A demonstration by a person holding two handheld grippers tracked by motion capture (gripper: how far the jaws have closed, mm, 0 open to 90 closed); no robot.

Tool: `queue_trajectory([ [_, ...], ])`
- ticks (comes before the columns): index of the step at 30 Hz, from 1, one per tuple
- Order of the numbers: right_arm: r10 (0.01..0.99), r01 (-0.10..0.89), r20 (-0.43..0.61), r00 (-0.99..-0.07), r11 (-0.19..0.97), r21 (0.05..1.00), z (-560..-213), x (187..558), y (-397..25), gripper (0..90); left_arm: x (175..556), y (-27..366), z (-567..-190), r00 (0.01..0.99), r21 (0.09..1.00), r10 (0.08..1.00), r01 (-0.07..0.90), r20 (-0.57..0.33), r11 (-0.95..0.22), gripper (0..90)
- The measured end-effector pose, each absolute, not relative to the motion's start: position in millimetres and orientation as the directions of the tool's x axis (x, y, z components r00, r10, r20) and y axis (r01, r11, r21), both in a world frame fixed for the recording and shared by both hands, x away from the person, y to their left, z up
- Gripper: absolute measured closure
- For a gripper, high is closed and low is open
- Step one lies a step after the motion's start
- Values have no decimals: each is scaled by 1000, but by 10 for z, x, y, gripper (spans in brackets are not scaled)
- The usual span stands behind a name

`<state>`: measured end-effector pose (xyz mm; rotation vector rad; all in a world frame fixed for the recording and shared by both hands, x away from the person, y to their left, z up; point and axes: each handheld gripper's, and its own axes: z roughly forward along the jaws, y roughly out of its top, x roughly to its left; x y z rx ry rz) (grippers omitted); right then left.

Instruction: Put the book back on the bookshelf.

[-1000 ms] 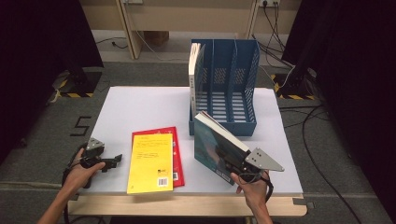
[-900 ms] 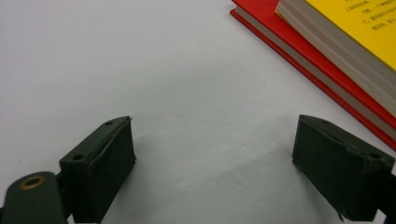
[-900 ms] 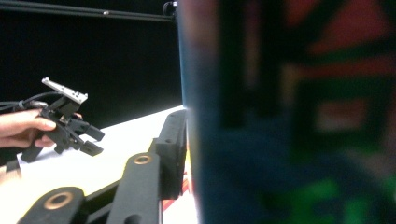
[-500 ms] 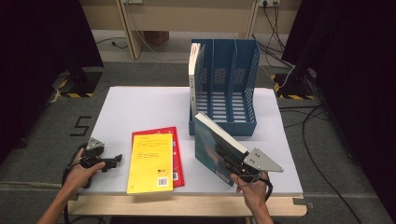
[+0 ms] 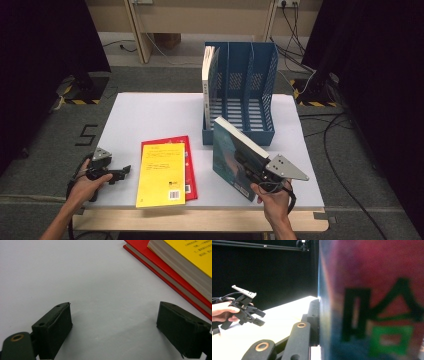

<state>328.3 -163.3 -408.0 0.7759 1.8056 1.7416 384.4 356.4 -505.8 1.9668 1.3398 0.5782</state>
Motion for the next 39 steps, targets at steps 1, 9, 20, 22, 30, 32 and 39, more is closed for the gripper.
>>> queue_trajectory([
  [1,710,49,24,-704,15,999,-4068,3281,-1642,742,3843,3563,-5058,371,742,928,627,-14,-239,117],
  [9,718,41,21,-695,11,999,-3929,3251,-1677,742,3843,3563,-5058,371,742,928,626,-14,-239,116],
  [20,741,23,17,-671,-2,1000,-3690,3273,-1743,742,3843,3563,-5059,371,742,928,626,-15,-239,117],
  [22,741,29,20,-671,-1,1000,-3642,3290,-1754,742,3844,3561,-5060,370,744,929,626,-17,-235,116],
  [30,750,49,41,-661,-12,999,-3560,3369,-1780,742,3843,3563,-5059,371,743,929,626,-15,-238,117],
  [32,752,49,44,-658,-15,999,-3519,3382,-1786,742,3843,3563,-5059,371,743,928,626,-14,-239,117],
  [39,767,42,38,-641,-14,999,-3323,3425,-1775,742,3843,3563,-5059,371,742,928,626,-15,-239,117],
])
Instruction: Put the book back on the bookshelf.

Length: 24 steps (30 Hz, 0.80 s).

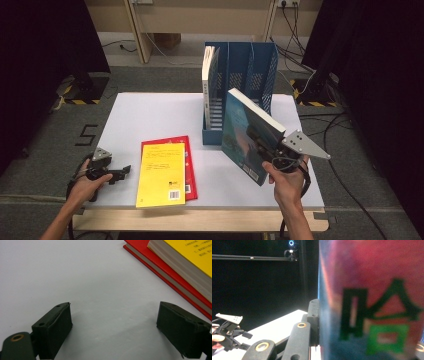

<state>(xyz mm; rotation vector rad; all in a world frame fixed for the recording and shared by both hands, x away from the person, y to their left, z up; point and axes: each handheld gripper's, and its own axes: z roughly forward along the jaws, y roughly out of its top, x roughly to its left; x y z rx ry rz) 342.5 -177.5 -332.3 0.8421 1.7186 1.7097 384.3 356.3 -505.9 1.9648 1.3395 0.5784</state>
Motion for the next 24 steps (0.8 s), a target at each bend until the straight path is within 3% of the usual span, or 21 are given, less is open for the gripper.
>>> queue_trajectory([
  [24,834,-7,23,-551,-32,999,-2897,3930,-1702,742,3843,3560,-5059,370,743,929,626,-17,-236,116],
])
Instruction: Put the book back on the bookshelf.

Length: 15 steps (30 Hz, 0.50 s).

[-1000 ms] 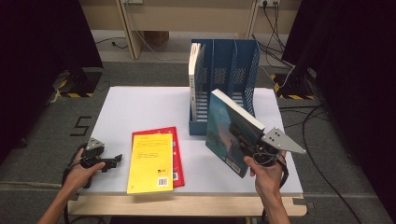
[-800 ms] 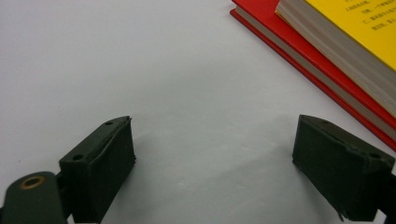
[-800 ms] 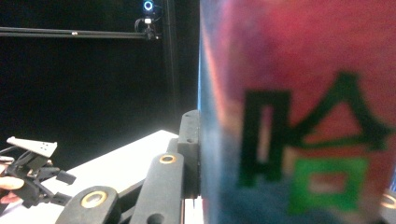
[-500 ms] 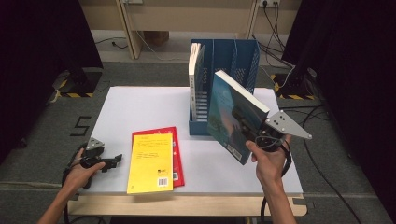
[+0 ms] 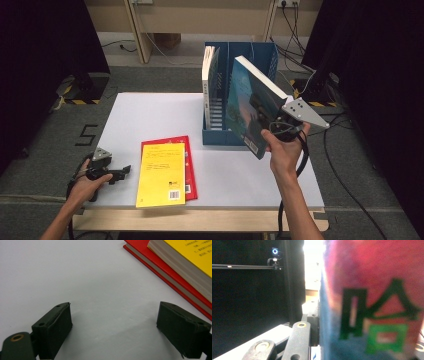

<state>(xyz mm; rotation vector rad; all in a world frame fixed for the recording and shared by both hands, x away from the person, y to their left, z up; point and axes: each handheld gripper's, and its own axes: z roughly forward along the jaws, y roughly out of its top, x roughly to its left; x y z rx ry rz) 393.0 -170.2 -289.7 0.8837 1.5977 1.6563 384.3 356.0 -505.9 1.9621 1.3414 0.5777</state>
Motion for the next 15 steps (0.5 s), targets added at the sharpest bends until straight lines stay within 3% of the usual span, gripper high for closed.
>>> queue_trajectory([
  [15,889,-1,32,-457,-37,999,-2952,4466,-1605,742,3843,3559,-5059,369,744,929,626,-16,-236,116],
])
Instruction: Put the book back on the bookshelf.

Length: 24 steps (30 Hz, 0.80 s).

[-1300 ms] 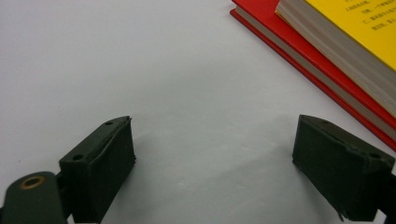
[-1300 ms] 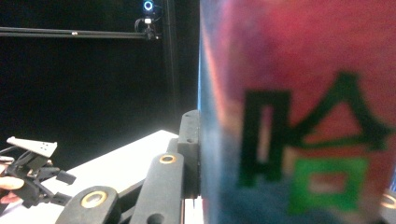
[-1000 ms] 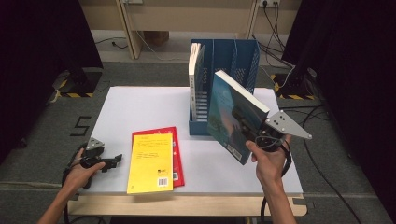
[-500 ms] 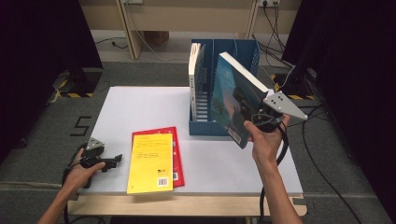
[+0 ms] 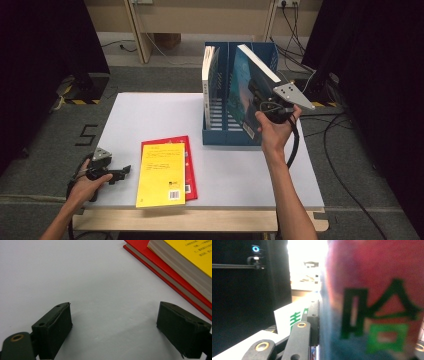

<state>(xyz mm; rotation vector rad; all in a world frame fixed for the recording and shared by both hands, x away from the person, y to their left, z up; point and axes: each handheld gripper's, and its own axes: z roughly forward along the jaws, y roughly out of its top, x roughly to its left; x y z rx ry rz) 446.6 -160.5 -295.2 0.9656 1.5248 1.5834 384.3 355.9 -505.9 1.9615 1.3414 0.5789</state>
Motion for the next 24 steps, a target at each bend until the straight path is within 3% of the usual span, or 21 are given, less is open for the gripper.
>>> queue_trajectory([
  [10,925,5,6,-379,-4,1000,-3042,4812,-1520,742,3843,3560,-5057,370,742,929,627,-16,-237,116],
  [24,950,38,50,-307,-40,998,-3215,5212,-1409,742,3845,3560,-5057,370,742,929,628,-16,-237,115],
])
